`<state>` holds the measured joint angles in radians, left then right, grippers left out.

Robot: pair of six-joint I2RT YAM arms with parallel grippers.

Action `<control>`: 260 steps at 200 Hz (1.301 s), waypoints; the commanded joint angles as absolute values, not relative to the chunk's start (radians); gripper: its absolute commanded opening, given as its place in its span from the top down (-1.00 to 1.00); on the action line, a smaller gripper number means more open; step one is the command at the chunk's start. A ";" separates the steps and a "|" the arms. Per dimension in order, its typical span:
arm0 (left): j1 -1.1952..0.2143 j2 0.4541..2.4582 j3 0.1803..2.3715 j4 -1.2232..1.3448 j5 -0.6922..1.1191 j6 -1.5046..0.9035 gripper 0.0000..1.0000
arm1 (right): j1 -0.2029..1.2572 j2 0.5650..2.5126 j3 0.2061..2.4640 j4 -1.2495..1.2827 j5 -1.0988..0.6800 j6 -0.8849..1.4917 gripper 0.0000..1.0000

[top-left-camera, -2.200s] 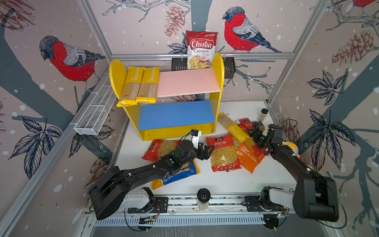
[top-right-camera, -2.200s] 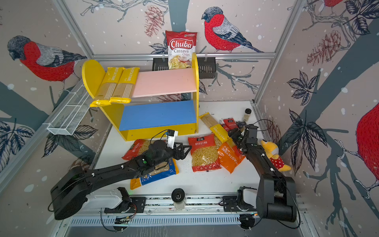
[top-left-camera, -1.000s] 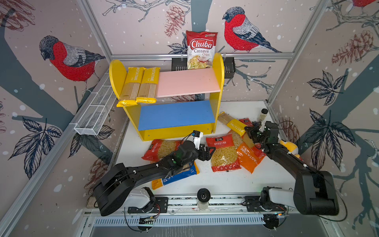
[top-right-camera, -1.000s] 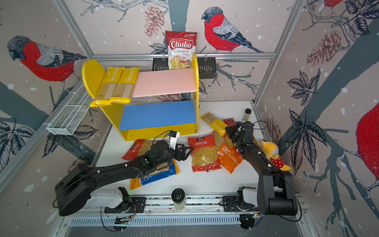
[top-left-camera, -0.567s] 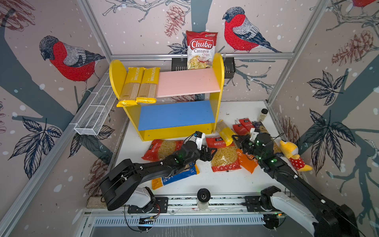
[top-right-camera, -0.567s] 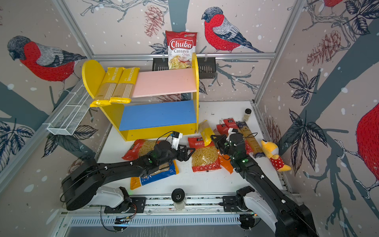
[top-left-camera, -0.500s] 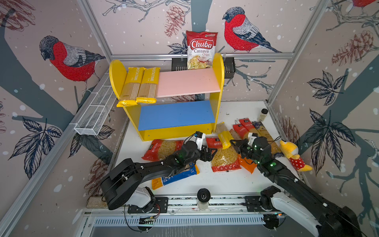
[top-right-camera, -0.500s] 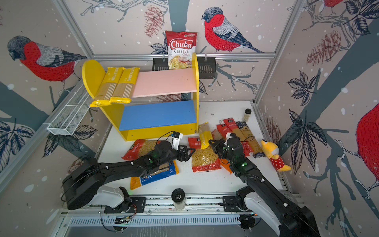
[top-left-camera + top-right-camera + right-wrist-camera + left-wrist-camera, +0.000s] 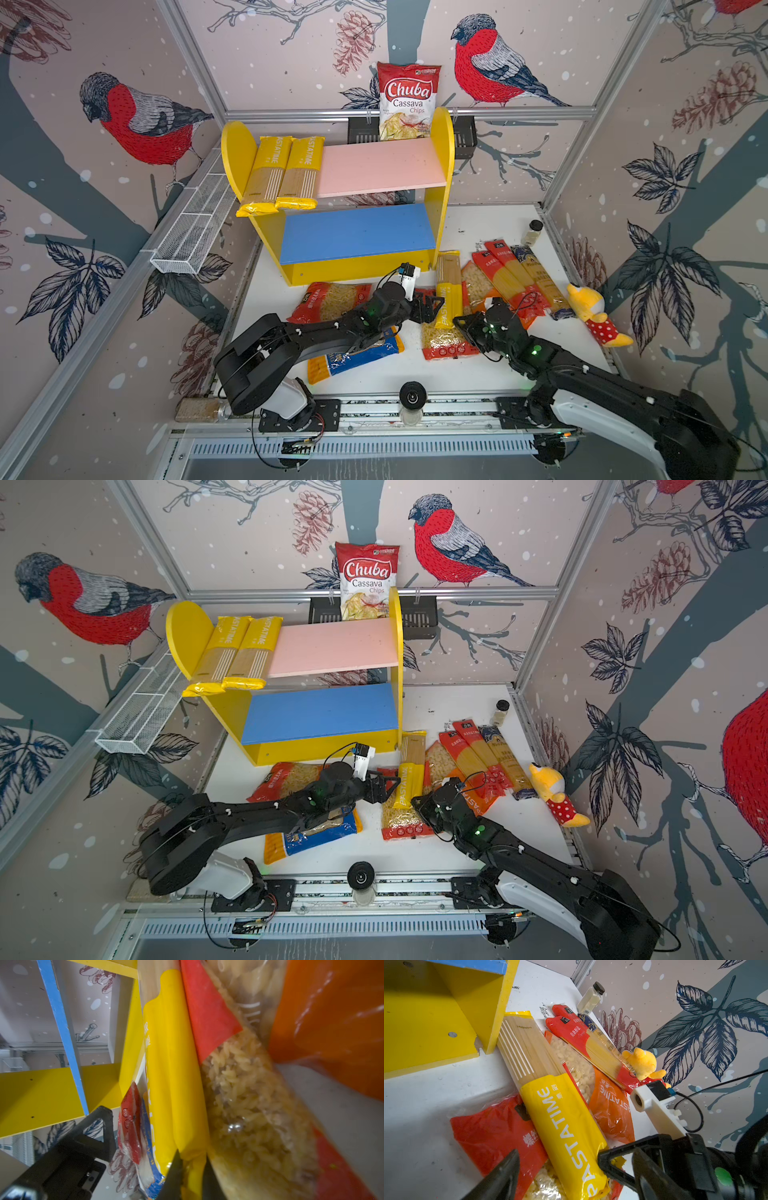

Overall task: Arrange pasta packages on shelves
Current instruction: Rotate the pasta bag, then pick up the pasta bag.

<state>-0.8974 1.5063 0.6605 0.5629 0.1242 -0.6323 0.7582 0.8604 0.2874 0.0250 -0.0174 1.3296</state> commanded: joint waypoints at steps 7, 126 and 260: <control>-0.897 1.532 0.683 0.596 0.138 -0.646 -0.67 | 0.656 0.818 0.318 -0.076 -0.095 1.132 0.14; -0.864 1.649 0.723 0.608 0.215 -0.700 -0.43 | 0.338 1.095 0.508 0.028 -0.468 0.832 -0.03; -0.850 1.762 0.717 0.704 0.283 -0.737 0.32 | 0.417 1.424 0.527 0.299 -0.499 0.935 -0.04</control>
<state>-0.8597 1.7416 0.7185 0.6342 0.2436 -0.7269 0.4095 1.3907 0.5365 0.2127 -0.4713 0.8944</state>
